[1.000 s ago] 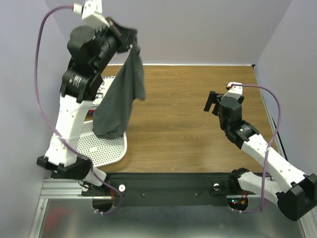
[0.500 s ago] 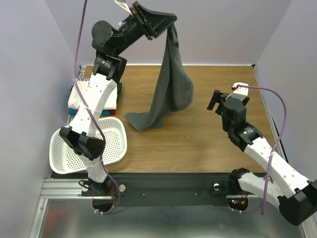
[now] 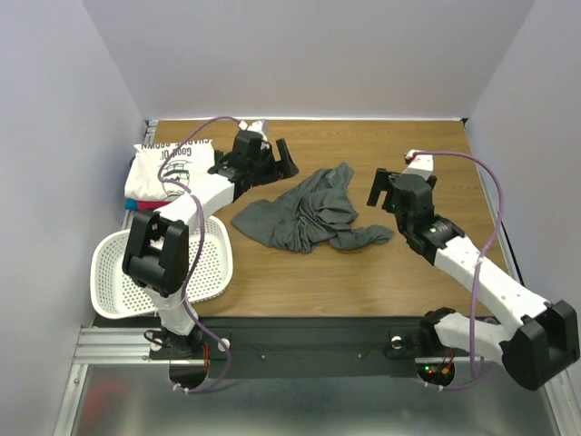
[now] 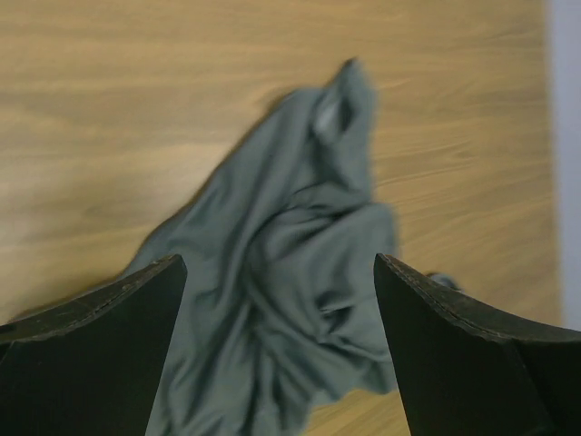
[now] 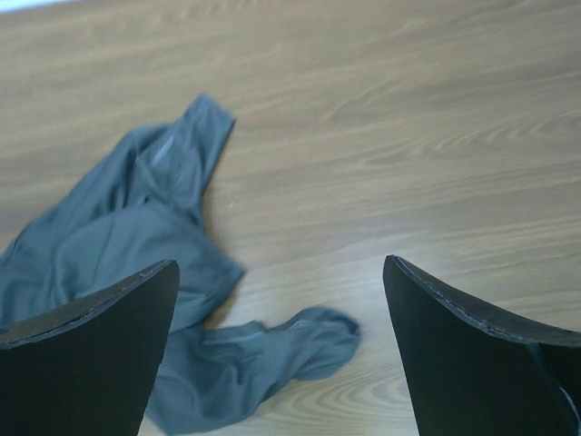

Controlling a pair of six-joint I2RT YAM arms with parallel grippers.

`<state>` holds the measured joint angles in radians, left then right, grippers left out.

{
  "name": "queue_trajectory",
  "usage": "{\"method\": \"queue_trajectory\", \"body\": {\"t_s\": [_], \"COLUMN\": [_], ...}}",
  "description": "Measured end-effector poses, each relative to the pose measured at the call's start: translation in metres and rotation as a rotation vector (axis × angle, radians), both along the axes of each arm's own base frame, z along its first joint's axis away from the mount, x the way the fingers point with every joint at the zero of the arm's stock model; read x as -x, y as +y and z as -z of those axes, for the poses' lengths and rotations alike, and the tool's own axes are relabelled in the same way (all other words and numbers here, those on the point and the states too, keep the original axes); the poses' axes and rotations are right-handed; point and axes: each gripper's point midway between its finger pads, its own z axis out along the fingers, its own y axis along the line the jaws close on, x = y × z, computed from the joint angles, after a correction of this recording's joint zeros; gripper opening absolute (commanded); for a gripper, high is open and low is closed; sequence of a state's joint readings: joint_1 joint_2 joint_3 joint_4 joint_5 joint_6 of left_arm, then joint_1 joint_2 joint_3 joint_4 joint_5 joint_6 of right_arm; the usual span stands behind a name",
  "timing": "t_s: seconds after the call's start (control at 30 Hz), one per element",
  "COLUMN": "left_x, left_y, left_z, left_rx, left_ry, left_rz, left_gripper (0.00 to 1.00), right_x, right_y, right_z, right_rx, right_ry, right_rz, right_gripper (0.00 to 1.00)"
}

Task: Fold and stack the t-shirts
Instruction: Flatten the tshirt out

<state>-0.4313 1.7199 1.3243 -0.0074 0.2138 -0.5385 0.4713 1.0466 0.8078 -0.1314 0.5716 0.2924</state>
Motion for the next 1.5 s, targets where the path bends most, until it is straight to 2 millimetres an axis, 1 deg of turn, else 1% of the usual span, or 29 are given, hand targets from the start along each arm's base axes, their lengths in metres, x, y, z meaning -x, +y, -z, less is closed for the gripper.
{"method": "queue_trajectory", "body": {"t_s": [0.03, 0.1, 0.13, 0.23, 0.27, 0.3, 0.33, 0.4, 0.53, 0.6, 0.73, 0.77, 0.8, 0.87, 0.93, 0.97, 1.0, 1.1, 1.13, 1.17, 1.2, 1.27, 1.3, 1.33, 1.37, 1.4, 1.43, 1.47, 1.5], "left_x": [0.005, 0.013, 0.017, 0.028, 0.031, 0.033, 0.036, 0.041, 0.045, 0.044, 0.043, 0.043, 0.043, 0.043, 0.045, 0.047, 0.048, 0.052, 0.053, 0.054, 0.055, 0.054, 0.054, 0.054, 0.053, 0.053, 0.053, 0.053, 0.053], "left_y": [0.007, 0.016, 0.019, 0.02, 0.02, 0.02, 0.021, 0.025, 0.031, 0.032, 0.032, 0.032, 0.032, 0.032, 0.034, 0.035, 0.036, 0.039, 0.04, 0.041, 0.042, 0.044, 0.045, 0.046, 0.047, 0.048, 0.048, 0.049, 0.05], "left_z": [0.018, 0.04, 0.047, 0.059, 0.064, 0.066, 0.072, 0.083, 0.095, 0.096, 0.095, 0.095, 0.095, 0.095, 0.096, 0.096, 0.096, 0.091, 0.086, 0.082, 0.078, 0.066, 0.059, 0.053, 0.05, 0.047, 0.046, 0.045, 0.046], "left_rx": [-0.038, -0.098, -0.122, -0.166, -0.175, -0.183, -0.196, -0.218, -0.242, -0.246, -0.255, -0.257, -0.259, -0.26, -0.262, -0.264, -0.265, -0.266, -0.263, -0.261, -0.261, -0.254, -0.252, -0.251, -0.251, -0.251, -0.252, -0.255, -0.258], "left_ry": [0.026, 0.052, 0.058, 0.06, 0.062, 0.062, 0.066, 0.082, 0.101, 0.099, 0.086, 0.084, 0.083, 0.08, 0.081, 0.083, 0.082, 0.073, 0.063, 0.054, 0.045, 0.017, -0.001, -0.015, -0.022, -0.032, -0.035, -0.038, -0.037], "left_rz": [-0.018, -0.041, -0.048, -0.051, -0.05, -0.049, -0.051, -0.058, -0.069, -0.07, -0.065, -0.064, -0.062, -0.061, -0.061, -0.06, -0.059, -0.061, -0.064, -0.067, -0.069, -0.074, -0.078, -0.084, -0.086, -0.09, -0.091, -0.094, -0.097], "left_gripper": [0.96, 0.96, 0.96, 0.97, 0.97, 0.97, 0.98, 0.98, 0.98, 0.98, 0.99, 0.99, 0.99, 0.99, 0.99, 0.99, 0.99, 0.99, 0.99, 0.99, 0.99, 0.99, 0.99, 0.99, 0.99, 0.99, 0.99, 0.99, 0.99], "right_x": [-0.003, -0.006, -0.006, -0.006, -0.004, -0.002, 0.0, 0.004, 0.013, 0.018, 0.027, 0.028, 0.03, 0.032, 0.035, 0.036, 0.036, 0.031, 0.029, 0.022, 0.013, -0.014, -0.029, -0.044, -0.063, -0.074, -0.085, -0.093, -0.102], "right_y": [0.007, 0.021, 0.026, 0.048, 0.056, 0.061, 0.069, 0.078, 0.093, 0.098, 0.105, 0.106, 0.107, 0.107, 0.107, 0.107, 0.107, 0.101, 0.098, 0.093, 0.089, 0.076, 0.066, 0.053, 0.033, 0.018, 0.001, -0.014, -0.028], "right_z": [0.011, 0.029, 0.037, 0.061, 0.072, 0.078, 0.085, 0.093, 0.11, 0.12, 0.147, 0.154, 0.161, 0.172, 0.179, 0.182, 0.183, 0.177, 0.173, 0.164, 0.152, 0.119, 0.102, 0.084, 0.061, 0.047, 0.033, 0.022, 0.013], "right_rx": [-0.006, -0.024, -0.028, -0.075, -0.092, -0.105, -0.129, -0.155, -0.191, -0.202, -0.208, -0.206, -0.204, -0.196, -0.195, -0.193, -0.19, -0.164, -0.154, -0.132, -0.118, -0.113, -0.119, -0.125, -0.132, -0.133, -0.131, -0.132, -0.129], "right_ry": [0.032, 0.088, 0.112, 0.194, 0.235, 0.255, 0.284, 0.319, 0.391, 0.425, 0.519, 0.54, 0.564, 0.594, 0.62, 0.629, 0.632, 0.616, 0.608, 0.588, 0.56, 0.481, 0.439, 0.392, 0.33, 0.295, 0.259, 0.235, 0.213], "right_rz": [-0.025, -0.079, -0.098, -0.183, -0.218, -0.236, -0.266, -0.305, -0.377, -0.406, -0.442, -0.447, -0.449, -0.452, -0.453, -0.456, -0.456, -0.425, -0.411, -0.384, -0.361, -0.305, -0.27, -0.231, -0.173, -0.134, -0.089, -0.05, -0.015], "right_gripper": [1.0, 1.0, 0.99, 0.99, 0.99, 0.99, 0.98, 0.98, 0.98, 0.97, 0.94, 0.92, 0.8, 0.63, 0.3, 0.11, 0.0, 0.0, 0.0, 0.0, 0.0, 0.0, 0.0, 0.0, 0.0, 0.03, 0.12, 0.28, 0.67]}}
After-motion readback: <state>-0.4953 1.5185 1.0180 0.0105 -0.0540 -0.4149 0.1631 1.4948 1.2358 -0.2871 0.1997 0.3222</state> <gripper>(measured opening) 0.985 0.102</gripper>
